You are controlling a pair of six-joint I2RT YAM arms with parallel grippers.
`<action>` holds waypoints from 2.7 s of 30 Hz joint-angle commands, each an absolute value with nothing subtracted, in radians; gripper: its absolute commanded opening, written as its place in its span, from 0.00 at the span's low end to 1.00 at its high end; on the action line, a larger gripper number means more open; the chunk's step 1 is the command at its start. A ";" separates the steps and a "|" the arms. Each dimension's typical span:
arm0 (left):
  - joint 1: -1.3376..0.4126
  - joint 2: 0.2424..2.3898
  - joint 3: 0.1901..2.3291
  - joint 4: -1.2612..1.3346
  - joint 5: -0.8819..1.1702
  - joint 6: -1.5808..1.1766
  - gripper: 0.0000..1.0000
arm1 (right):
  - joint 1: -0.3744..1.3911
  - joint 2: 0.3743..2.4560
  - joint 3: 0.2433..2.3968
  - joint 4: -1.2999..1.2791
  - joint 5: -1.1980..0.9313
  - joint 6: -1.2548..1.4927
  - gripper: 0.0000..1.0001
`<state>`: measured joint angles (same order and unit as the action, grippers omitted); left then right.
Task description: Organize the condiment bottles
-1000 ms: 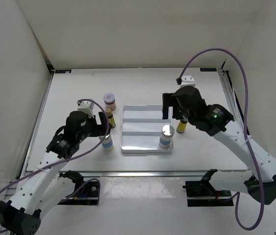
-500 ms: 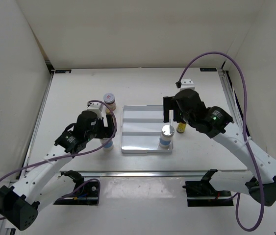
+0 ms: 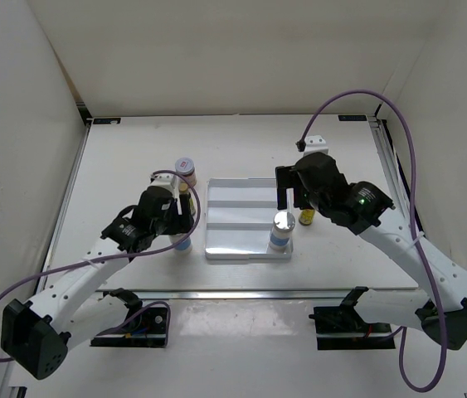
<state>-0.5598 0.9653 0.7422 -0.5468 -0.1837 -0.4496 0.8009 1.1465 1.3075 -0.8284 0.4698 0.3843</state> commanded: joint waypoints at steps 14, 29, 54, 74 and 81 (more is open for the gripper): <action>-0.565 0.996 1.049 -0.709 -0.198 -0.427 0.29 | 0.805 1.106 1.299 -0.853 0.523 0.364 1.00; -0.744 1.247 1.200 -0.611 -0.107 -0.517 0.22 | 0.805 1.097 1.299 -0.891 0.575 0.373 1.00; -0.847 1.344 1.155 -0.514 -0.271 -0.505 1.00 | 0.749 1.173 1.270 -0.920 0.660 0.411 1.00; -0.756 1.097 1.141 -0.617 -0.384 -0.411 1.00 | 0.512 1.479 1.252 -0.821 0.425 0.405 0.83; -0.727 1.066 1.121 -0.637 -0.383 -0.411 1.00 | 0.462 1.488 1.221 -0.802 0.381 0.405 0.66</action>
